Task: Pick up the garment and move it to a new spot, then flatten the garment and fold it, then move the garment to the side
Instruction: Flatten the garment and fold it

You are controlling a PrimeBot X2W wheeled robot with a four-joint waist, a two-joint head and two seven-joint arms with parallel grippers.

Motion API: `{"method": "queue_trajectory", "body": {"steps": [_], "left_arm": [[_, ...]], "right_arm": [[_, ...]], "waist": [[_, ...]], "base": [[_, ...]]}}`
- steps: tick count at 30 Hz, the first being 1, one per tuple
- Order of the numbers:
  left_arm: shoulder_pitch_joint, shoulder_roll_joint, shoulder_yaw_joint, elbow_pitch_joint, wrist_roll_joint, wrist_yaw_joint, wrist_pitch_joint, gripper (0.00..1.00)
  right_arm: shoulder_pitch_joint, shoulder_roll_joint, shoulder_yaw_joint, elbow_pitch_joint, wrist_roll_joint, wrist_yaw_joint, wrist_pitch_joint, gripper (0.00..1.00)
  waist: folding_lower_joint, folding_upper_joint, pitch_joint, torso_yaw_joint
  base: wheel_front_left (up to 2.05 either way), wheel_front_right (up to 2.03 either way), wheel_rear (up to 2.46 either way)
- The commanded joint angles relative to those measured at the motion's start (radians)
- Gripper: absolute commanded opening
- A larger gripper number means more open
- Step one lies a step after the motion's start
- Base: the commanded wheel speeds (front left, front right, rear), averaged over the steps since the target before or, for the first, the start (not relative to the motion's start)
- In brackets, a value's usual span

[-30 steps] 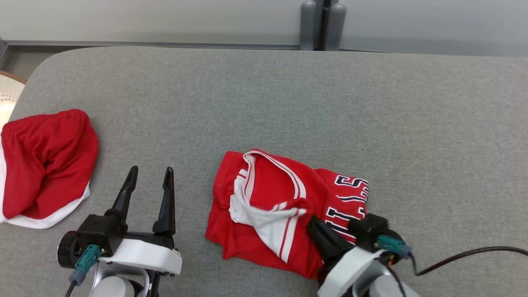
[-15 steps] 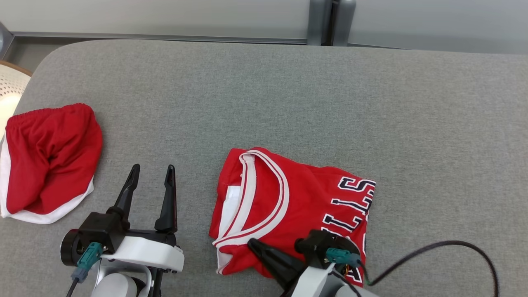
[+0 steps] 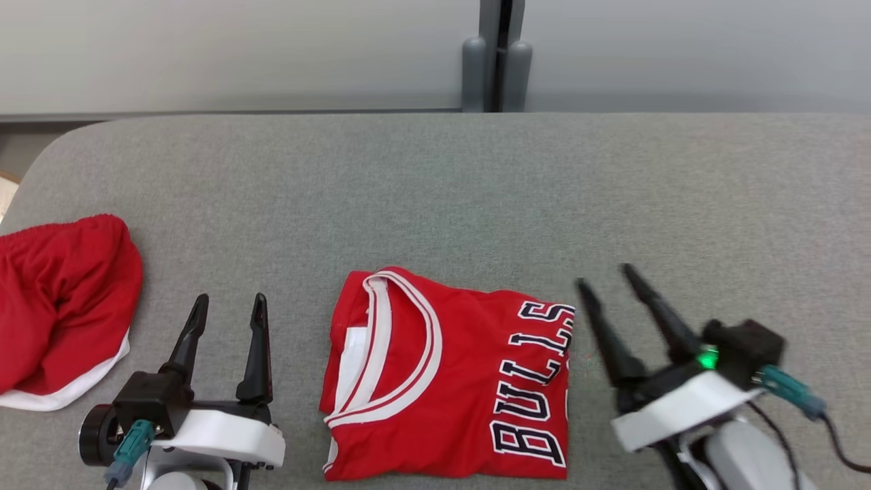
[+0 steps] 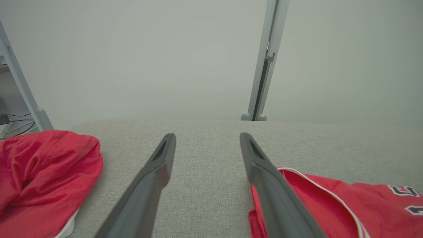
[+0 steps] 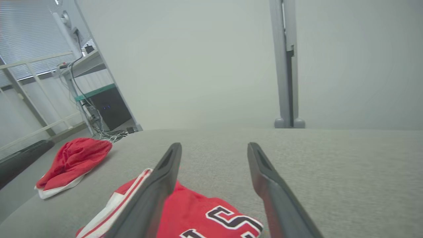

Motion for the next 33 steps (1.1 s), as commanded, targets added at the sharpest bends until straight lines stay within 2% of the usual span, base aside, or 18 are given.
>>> {"method": "queue_trajectory", "body": {"steps": [1, 6, 12, 19, 33], "left_arm": [[0.009, 0.009, 0.007, -0.001, 0.002, 0.005, -0.005, 1.0], [0.04, 0.022, 0.014, -0.002, -0.008, 0.008, -0.003, 1.0], [0.077, 0.035, 0.018, -0.002, -0.022, 0.009, 0.007, 1.0], [0.127, 0.052, 0.018, -0.013, -0.029, 0.012, 0.02, 1.0], [0.181, 0.07, 0.005, -0.032, -0.038, 0.021, 0.049, 1.0]], "right_arm": [[0.032, -0.008, -0.042, -0.012, -0.016, 0.0, 0.001, 1.0], [0.149, -0.02, -0.249, -0.085, -0.103, 0.0, 0.053, 1.0], [0.279, 0.004, -0.398, -0.208, -0.183, 0.0, 0.134, 1.0], [0.372, 0.034, -0.449, -0.318, -0.216, 0.0, 0.211, 1.0], [0.459, 0.058, -0.469, -0.375, -0.222, 0.0, 0.275, 1.0]], "waist": [[0.0, 0.0, -0.022, -0.018], [0.0, 0.0, -0.062, -0.042], [0.0, 0.0, -0.118, -0.065], [0.0, 0.0, -0.168, -0.085], [0.0, 0.0, -0.219, -0.078]], "base": [[0.0, 0.0, 0.0], [0.0, 0.0, 0.0], [0.0, 0.0, 0.0], [0.0, 0.0, 0.0], [0.0, 0.0, 0.0]]}}
